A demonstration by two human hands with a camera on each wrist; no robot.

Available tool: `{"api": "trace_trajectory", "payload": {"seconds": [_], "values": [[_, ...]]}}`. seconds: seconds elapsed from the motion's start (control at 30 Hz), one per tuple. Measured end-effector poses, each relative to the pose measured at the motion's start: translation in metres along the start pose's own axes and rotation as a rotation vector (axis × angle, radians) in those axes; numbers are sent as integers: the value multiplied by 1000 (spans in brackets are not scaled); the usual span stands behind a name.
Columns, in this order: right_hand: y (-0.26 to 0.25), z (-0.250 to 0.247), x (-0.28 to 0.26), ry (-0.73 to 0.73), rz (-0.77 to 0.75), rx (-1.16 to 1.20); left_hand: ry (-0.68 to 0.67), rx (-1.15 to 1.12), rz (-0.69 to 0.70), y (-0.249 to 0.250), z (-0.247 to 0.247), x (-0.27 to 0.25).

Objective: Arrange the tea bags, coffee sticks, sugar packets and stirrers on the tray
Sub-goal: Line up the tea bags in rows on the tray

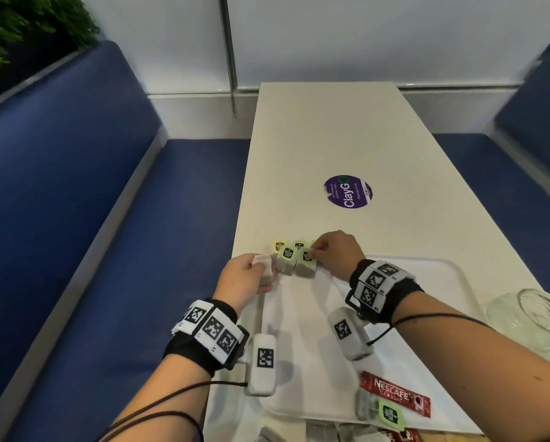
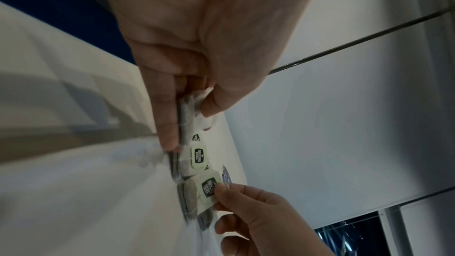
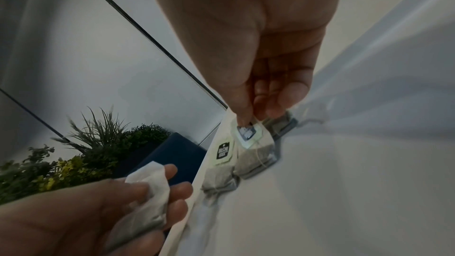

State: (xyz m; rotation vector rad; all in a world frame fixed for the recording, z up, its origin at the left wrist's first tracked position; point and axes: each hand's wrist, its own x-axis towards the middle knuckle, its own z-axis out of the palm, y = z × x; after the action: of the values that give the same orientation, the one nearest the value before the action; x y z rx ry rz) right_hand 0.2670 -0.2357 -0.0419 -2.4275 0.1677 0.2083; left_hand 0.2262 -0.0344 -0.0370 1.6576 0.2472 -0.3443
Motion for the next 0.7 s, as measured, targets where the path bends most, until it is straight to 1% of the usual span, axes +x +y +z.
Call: {"api": "trace_trajectory", "payload": {"seconds": [0.07, 0.23, 0.33, 0.43, 0.47, 0.53, 0.6, 0.67, 0.7], "values": [[-3, 2, 3, -8, -10, 8, 25, 18, 40, -3, -5, 2], [-9, 7, 6, -22, -29, -3, 48, 49, 4, -8, -8, 6], [-8, 7, 4, 11, -17, 42, 71, 49, 5, -7, -6, 4], [-11, 4, -3, 54, -69, 120, 83, 62, 35, -3, -2, 1], [-13, 3, -9, 41, -97, 185, 85, 61, 48, -2, -1, 0], [-20, -1, -21, -47, -136, 289, 77, 38, 69, 2, 4, -3], [-25, -3, -31, -128, -169, 272, 57, 24, 90, 8, 11, -7], [-26, -3, -38, -131, -189, 251, 65, 57, 132, 13, 19, -11], [-26, -4, -40, -109, -186, 254, 98, 108, 163, 15, 21, -12]]}}
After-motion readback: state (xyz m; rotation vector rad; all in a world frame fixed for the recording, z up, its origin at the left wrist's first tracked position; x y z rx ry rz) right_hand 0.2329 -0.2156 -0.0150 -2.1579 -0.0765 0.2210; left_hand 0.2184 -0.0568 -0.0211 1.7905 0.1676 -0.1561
